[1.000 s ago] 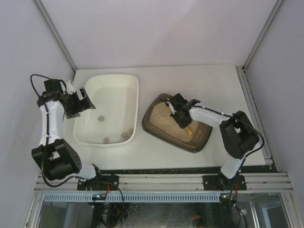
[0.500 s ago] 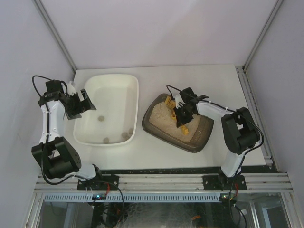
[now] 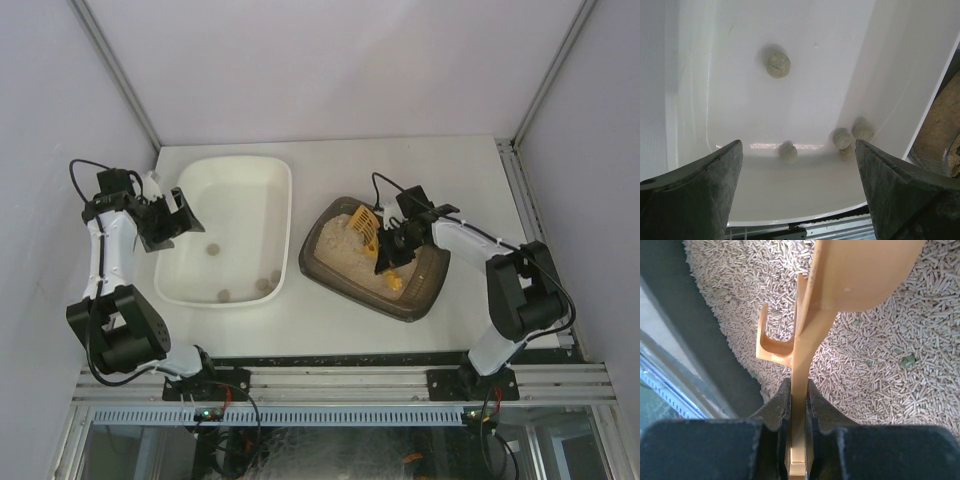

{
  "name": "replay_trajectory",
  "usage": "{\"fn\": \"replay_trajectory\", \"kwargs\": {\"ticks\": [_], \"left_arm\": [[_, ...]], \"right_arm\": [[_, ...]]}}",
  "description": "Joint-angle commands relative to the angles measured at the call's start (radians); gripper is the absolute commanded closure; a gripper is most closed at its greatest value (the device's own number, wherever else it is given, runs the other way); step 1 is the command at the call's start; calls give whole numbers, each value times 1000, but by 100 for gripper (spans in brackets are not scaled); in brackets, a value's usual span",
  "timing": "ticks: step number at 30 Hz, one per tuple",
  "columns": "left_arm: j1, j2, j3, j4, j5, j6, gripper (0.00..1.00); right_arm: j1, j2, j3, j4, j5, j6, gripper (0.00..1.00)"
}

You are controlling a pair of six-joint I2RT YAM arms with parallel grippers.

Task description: Clean the litter box

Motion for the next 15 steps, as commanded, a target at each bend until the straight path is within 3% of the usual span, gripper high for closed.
{"fn": "replay_trajectory", "kwargs": {"ticks": [1,15], "left_arm": [[-3,-3,-14,13,38,21,3],[-3,2,-14,1,75,33,5]], "right_arm": [[-44,-96,-11,47,-78,34,100],[-66,-234,-54,26,-116,116,100]]}}
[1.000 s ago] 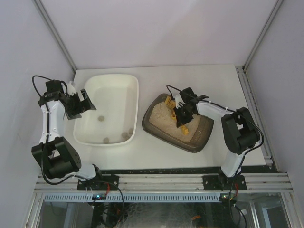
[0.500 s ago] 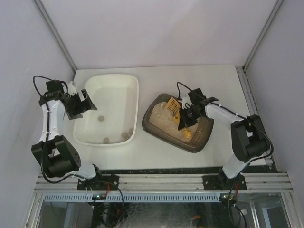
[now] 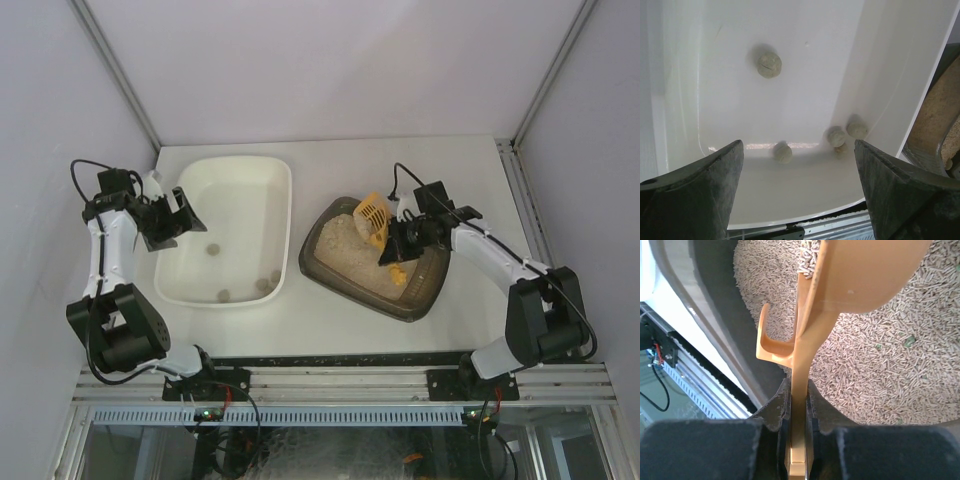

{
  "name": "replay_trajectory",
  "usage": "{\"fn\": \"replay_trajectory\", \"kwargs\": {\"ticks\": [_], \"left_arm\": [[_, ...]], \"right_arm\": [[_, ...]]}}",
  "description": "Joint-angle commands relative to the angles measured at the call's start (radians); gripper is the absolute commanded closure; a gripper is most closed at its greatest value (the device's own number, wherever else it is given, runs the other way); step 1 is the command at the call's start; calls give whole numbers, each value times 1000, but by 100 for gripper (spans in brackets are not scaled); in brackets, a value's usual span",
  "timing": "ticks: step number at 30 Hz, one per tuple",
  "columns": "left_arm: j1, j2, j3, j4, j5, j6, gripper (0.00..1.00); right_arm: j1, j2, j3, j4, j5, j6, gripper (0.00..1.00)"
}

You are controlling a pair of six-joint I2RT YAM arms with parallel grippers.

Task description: Clean the litter box

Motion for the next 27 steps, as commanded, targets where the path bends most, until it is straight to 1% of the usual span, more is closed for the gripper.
{"fn": "replay_trajectory", "kwargs": {"ticks": [1,4,10,13,16,19,21,24,26,27], "left_arm": [[-6,-4,-16,0,36,27,5],[-10,-12,-14,9,34,30,5],[-69,-14,18,15,-60,16,5],[-114,-21,46,15,-130,0,5],[-164,-46,68,17,-244,-5,5],[-193,-73,78,28,-323,-9,4],[-198,-79,83,33,-343,-23,3],[-199,-76,84,26,-350,-45,4],[-203,-81,75,23,-372,-56,4],[-210,-86,71,24,-384,-58,4]], "right_arm": [[-4,-79,-22,29,-50,62,100],[1,-122,-50,38,-77,109,100],[1,-237,-142,99,-159,165,100],[-2,-267,-201,167,-224,210,100],[-2,-287,-283,282,-312,290,100],[-8,-309,-412,519,-417,443,100],[-16,-328,-505,725,-464,610,100],[-42,-346,-652,1078,-486,831,100],[-69,-336,-724,1341,-509,986,100],[-75,-326,-742,1445,-514,1027,100]]}}
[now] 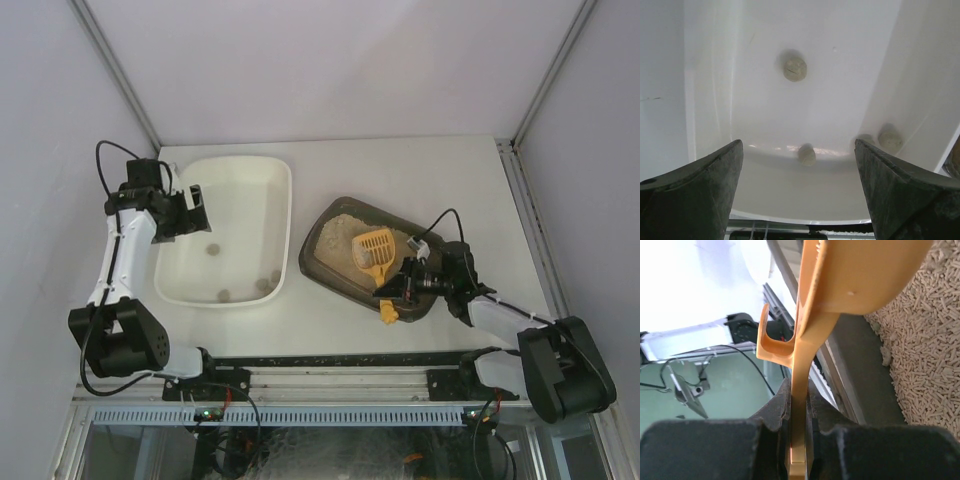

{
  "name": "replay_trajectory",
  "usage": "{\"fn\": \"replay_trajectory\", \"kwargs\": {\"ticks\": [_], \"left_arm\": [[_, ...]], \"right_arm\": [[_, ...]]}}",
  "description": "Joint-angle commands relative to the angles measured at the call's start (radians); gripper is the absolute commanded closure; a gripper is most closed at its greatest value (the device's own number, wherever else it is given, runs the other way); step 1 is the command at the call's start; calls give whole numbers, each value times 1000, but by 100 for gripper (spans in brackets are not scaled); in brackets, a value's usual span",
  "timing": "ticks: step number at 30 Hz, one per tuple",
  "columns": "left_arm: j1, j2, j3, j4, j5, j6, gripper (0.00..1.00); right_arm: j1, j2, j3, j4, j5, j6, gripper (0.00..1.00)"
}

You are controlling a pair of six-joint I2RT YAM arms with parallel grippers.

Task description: Clean the litter box

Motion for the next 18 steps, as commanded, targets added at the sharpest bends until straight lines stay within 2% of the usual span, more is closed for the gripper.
{"fn": "replay_trajectory", "kwargs": {"ticks": [1,2,5,7,9,10,14,18], "left_arm": [[-20,-46,48,20,-83,-34,4],[-29,-53,46,19,-101,-35,4],[-35,-62,40,19,-127,-35,4],[-36,-67,35,18,-128,-39,4],[-38,-69,29,19,-128,-41,4],[-39,-69,27,19,-127,-42,4],[-40,-75,19,19,-126,-37,4],[-40,-82,12,20,-124,-31,4]], "right_arm": [[-34,-10,-68,653,-93,349,100],[-32,-9,-76,675,-96,354,100],[-137,-17,-139,761,-102,395,100],[-136,-31,-101,618,-121,307,100],[-58,-76,-53,445,-87,199,100],[-35,-87,-39,410,-78,171,100],[-141,-59,-89,473,-126,202,100],[-91,-71,-53,357,-110,123,100]]}}
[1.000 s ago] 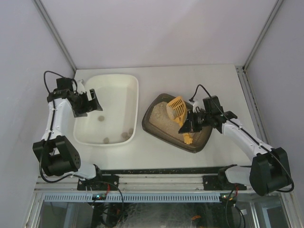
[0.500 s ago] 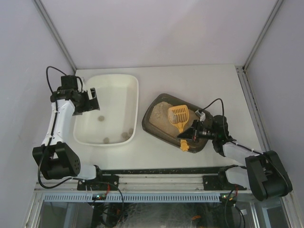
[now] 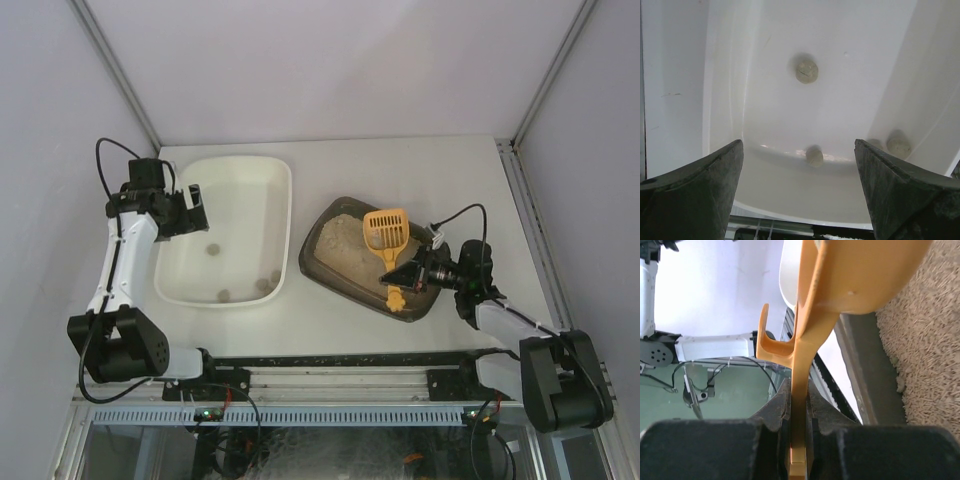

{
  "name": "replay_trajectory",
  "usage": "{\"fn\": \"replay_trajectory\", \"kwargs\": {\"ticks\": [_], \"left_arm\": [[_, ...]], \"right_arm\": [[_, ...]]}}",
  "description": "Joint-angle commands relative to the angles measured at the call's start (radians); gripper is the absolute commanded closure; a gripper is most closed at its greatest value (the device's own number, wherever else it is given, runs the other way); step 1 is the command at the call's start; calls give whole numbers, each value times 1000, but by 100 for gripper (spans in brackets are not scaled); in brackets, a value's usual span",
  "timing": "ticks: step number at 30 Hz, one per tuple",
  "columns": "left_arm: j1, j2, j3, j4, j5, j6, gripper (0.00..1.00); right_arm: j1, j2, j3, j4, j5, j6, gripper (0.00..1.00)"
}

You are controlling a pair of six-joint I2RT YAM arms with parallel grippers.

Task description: Clean the litter box

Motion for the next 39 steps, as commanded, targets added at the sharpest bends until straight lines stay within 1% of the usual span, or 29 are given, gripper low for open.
{"fn": "replay_trajectory", "kwargs": {"ticks": [1,4,5,8,9,10,12,13,14,17,18,19,20,22,23,26,28,30,31,33,36,39], "left_arm": [[-9,-48,10,20,-11,-5,4],[-9,-53,6,21,-7,-2,4],[-9,-55,5,23,-6,-2,4],[-9,-58,4,25,-3,-2,4],[-9,-58,5,25,-3,-2,4],[-9,-57,6,25,-1,-2,4],[-9,-60,7,25,14,9,4],[-9,-61,6,24,17,9,4],[-8,-61,6,26,21,11,4],[-9,-62,17,24,14,19,4],[-8,-63,22,24,10,24,4],[-9,-63,28,22,5,28,4],[-8,-63,31,22,-4,29,4],[-9,-60,38,23,-26,30,4],[-9,-58,42,21,-36,31,4],[-8,-52,52,11,-50,34,4],[-8,-59,54,11,-53,37,4],[-8,-67,56,8,-43,47,4],[-6,-68,64,3,-36,60,4],[0,-62,98,-26,13,107,4],[24,-30,183,-110,119,204,4],[85,38,318,-216,185,232,5]], "right_arm": [[31,-19,32,-55,-7,-82,100],[-59,-5,14,-28,-30,-64,100],[-54,0,24,-50,-26,-76,100],[58,-5,74,-129,17,-128,100],[73,-1,78,-117,19,-123,100],[57,7,68,-89,14,-102,100],[-20,38,29,23,-15,-37,100],[-43,56,23,49,-27,-20,100],[-38,65,33,27,-25,-44,100],[85,28,116,-172,41,-174,100],[104,25,124,-194,51,-180,100],[95,30,120,-180,46,-165,100],[65,40,104,-139,26,-129,100],[-2,70,73,-4,-17,-44,100],[-13,77,79,11,-30,-41,100],[31,52,118,-104,-8,-109,100],[8,45,113,-71,-14,-77,100],[-28,63,106,-2,-38,-25,100],[-29,67,115,-5,-41,-35,100],[10,46,181,-147,-11,-136,100],[110,33,282,-351,52,-272,100],[196,53,372,-449,93,-340,100]]}}
